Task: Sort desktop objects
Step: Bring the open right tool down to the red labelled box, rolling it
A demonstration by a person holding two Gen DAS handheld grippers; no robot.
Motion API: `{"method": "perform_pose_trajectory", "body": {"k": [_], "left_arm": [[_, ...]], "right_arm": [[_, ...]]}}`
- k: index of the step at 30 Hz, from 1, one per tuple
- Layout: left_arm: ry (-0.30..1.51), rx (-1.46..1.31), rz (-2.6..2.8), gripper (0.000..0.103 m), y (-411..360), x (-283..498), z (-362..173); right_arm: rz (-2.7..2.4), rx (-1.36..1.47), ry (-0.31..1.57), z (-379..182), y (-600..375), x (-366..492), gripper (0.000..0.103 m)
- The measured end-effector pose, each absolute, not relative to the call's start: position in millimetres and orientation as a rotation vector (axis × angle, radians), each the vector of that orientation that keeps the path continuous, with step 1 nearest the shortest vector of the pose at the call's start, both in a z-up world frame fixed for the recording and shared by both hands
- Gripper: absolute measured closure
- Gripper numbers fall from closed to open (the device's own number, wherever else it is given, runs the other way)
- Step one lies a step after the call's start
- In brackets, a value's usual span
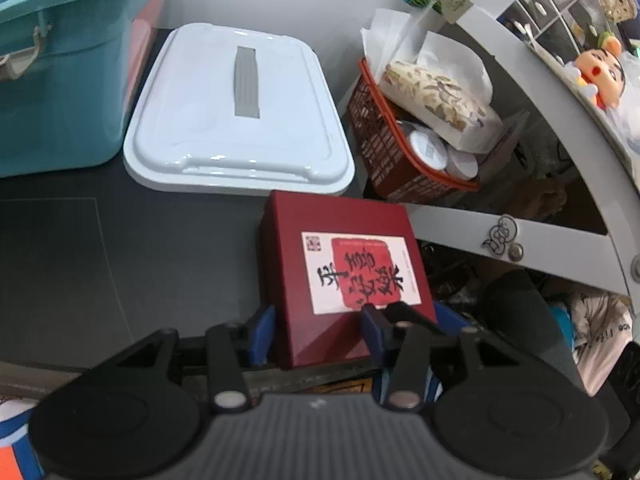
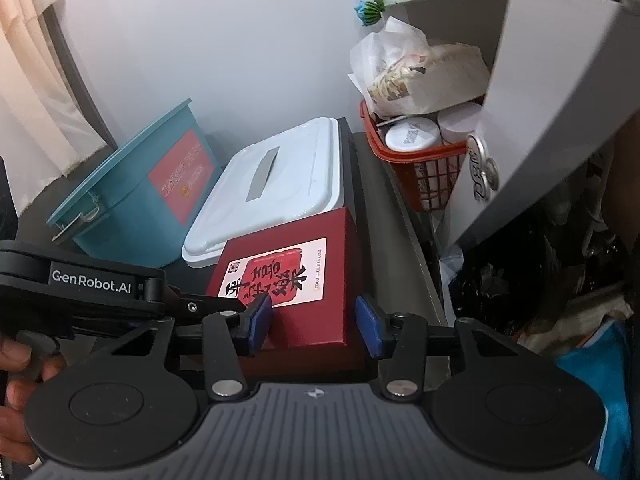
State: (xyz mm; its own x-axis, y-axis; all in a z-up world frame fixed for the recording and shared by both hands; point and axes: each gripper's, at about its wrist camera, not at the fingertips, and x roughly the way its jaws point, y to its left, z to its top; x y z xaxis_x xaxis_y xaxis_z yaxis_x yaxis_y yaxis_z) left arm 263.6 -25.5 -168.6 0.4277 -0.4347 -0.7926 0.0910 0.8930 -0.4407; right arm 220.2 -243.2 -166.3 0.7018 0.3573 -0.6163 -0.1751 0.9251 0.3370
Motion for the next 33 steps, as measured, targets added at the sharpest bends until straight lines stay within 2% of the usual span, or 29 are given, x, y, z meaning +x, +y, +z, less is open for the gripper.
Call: {"method": "perform_pose_trajectory", "body": {"k": [8,13,17,21,29,33], "left_arm": [[1.085,-0.354,-0.333,0.052,-32,258,-167],[1.090,-0.336,-0.351,0.056,-26,258,-165],[1.071,-0.337,-0.336,0.056,-22,257,-161],[1.062,-0.334,-0.321,0.057,-19,257,-160],[1.052,-0.280,-0.316,0.057,-18,256,-161],[1.050,-0.275,-0.326,0.057,-16,254,-163]], "right_arm": [[0.297,0.309,0.755,-165,-256,215,0.057],[0.296,0.374,0.775,-167,-266,216,0.057],[0.289,0.389,0.778,-166,-269,215,0.054],[0.292,0.392,0.770,-166,-268,216,0.045],[0.283,0.411,0.776,-168,-267,224,0.044],[0.291,0.464,0.786,-172,-269,230,0.034]]}}
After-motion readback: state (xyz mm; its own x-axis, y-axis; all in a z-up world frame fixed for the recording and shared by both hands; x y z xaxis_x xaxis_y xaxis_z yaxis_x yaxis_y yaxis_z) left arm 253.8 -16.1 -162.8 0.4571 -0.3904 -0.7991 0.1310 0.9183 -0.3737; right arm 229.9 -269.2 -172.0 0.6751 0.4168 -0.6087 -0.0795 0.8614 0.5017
